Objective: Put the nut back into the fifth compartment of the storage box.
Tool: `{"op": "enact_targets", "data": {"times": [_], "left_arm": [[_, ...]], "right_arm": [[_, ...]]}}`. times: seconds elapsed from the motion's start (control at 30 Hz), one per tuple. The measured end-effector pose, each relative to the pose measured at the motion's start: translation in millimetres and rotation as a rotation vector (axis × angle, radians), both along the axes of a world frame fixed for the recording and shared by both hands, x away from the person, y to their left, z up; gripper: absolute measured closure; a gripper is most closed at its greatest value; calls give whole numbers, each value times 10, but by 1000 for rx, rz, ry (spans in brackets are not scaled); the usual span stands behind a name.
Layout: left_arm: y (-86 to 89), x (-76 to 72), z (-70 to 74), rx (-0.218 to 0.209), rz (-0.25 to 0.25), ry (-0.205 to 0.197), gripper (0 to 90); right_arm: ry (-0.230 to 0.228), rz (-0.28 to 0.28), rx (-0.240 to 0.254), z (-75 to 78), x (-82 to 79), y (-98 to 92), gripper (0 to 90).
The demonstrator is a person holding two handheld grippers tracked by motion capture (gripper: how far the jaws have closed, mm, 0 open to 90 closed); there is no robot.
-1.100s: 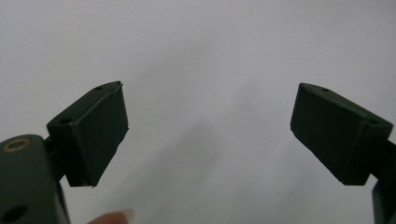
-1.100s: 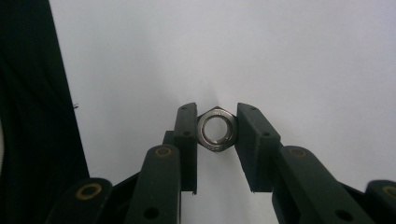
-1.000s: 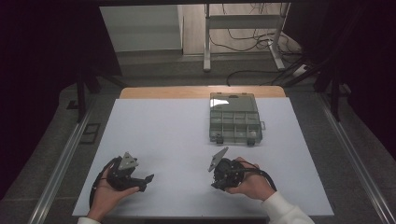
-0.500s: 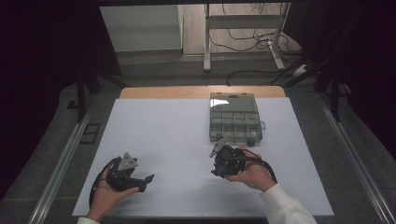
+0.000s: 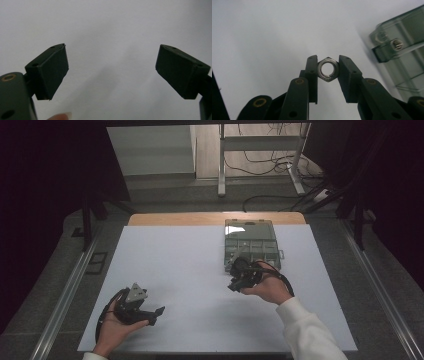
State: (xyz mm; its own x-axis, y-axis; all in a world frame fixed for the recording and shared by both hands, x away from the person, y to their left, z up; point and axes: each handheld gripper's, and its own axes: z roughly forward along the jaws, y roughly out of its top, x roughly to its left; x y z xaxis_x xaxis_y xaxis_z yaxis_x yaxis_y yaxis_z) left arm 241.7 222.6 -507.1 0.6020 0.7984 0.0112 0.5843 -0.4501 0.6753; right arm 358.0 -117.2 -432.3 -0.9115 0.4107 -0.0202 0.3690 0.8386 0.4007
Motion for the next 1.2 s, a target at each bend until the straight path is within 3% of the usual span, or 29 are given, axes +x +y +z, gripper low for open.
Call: {"op": "enact_targets", "data": {"times": [0.33,0.77,1.0,1.2], "left_arm": [[18,-1,1,0,1,-2,110],[33,-5,10,-7,5,-3,110],[57,-4,5,-5,9,-2,110],[59,-9,2,-6,9,-1,110]], "right_arm": [[10,-92,7,87,411,30,707],[40,-221,0,-40,873,115,707],[14,-291,-20,-138,1051,136,706],[1,-317,-40,-236,1127,160,705]]}}
